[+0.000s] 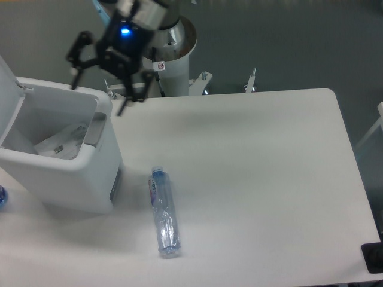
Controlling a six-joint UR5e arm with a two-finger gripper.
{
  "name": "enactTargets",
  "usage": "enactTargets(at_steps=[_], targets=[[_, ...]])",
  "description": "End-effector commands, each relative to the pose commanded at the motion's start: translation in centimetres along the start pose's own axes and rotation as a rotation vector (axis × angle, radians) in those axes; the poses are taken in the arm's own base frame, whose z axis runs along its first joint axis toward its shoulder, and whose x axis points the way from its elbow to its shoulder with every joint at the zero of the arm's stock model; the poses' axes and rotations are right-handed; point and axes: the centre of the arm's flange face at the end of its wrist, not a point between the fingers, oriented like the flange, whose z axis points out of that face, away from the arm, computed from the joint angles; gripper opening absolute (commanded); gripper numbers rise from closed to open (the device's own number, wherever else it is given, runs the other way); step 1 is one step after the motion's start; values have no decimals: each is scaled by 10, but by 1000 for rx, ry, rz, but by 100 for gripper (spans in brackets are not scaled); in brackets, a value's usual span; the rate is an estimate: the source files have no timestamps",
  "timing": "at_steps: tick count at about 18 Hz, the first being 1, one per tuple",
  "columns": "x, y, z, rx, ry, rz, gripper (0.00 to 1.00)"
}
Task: Place the trash in the trash can
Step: 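Move the open gripper away from the bin and above the table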
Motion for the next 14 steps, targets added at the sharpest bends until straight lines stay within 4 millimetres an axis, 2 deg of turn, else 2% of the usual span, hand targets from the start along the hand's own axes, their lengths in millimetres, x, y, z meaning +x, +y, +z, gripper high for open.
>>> enactTargets(at_steps=[1,4,7,10,14], targets=[[-15,3,-4,2,-16,12,100],[-69,15,4,-16,-35,31,100],[-123,34,15,-98,-84,131,100],[-164,51,24,-225,-149,266,100],[-212,79,32,-463,-274,307,100]])
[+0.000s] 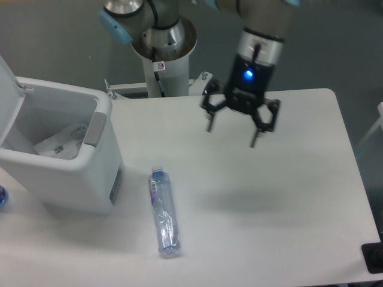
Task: Place the trash in the trash can
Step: 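Move the open gripper away from the bin and above the table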
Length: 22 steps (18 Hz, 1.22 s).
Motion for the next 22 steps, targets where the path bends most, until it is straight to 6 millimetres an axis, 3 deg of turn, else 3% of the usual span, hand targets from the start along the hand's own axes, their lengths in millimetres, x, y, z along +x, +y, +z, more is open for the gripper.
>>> enactTargets(at_steps=[3,6,11,14,17,20,22], targets=[[-12,19,30,-169,-20,-2,100],[-18,28,53,-225,0,2,100],[-11,23,74,-252,40,-95,100],[16,-1,96,-291,129,-150,100],[35,-33,105,-337,185,-205,100],[36,-69,106,-340,162,-356,100],[43,-91,118,-347,155,-416,100]])
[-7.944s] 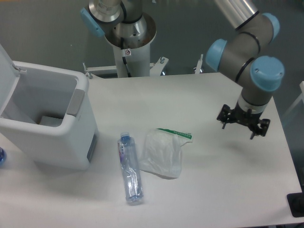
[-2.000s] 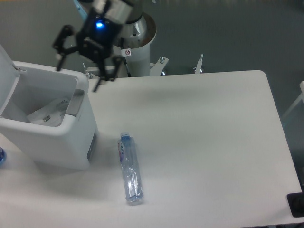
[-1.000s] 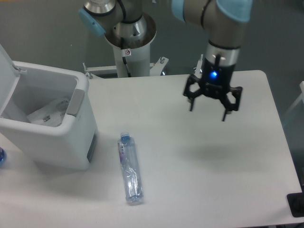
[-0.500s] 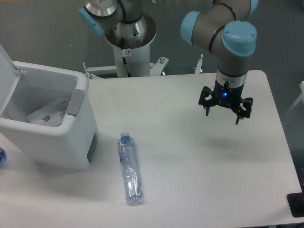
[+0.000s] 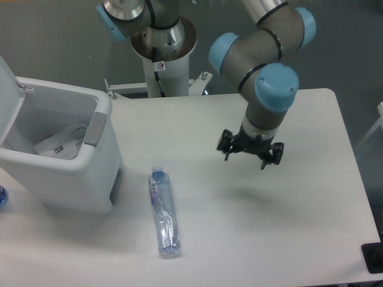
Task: Place the trash in the trash can
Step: 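Move the open gripper away from the bin and above the table, then lower the gripper over the clear plastic water bottle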
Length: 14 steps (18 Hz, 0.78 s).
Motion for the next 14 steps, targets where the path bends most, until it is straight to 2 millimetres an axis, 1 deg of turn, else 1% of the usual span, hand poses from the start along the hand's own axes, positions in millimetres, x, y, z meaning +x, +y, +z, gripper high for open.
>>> enactTargets(at_steps=[1,3,5,7,8,10,11,12,13,14], targets=[[5,-6,6,-6,4,-14,100],[28,-22,20,-21,10,-31,100],[41,-34,32,-35,14,-55,100],[60,-55,41,-36,13,-58,100],[62,-64,45,-36,12,-72,100],[77,-82,56,-44,14,-70,100],[85,-88,62,-53,16,-67,100],[94,-93,73,-74,23,-69,100],[102,-96,79,-82,25,-65,100],[106,-98,86,-90,26,-67,100]])
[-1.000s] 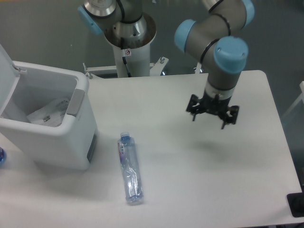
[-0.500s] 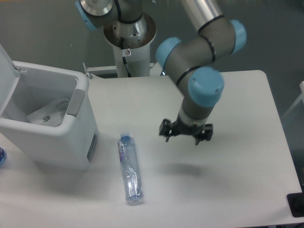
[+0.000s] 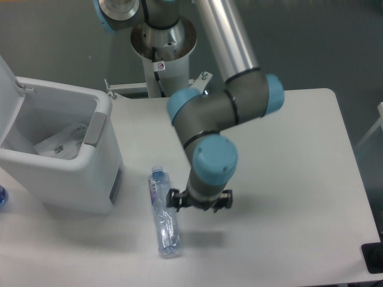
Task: Place the trash in the trash can
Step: 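Lower the gripper over the clear plastic water bottle, then close the gripper on the bottle and lift it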
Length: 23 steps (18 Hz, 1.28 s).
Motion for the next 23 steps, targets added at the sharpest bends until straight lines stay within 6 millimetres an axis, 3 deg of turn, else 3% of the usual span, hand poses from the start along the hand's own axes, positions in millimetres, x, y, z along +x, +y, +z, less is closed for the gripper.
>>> enactTargets(at_steps=[4,9,12,18,23], targets=[[11,-18,18,-13,-4,-25,100],[25,-23,46,-50,-9,-56,100],[28,-25,52,-58,-22,-51,99],[28,-27,55,-55,-22,-51,41],[29,-32,33,-1,-30,-46,36]])
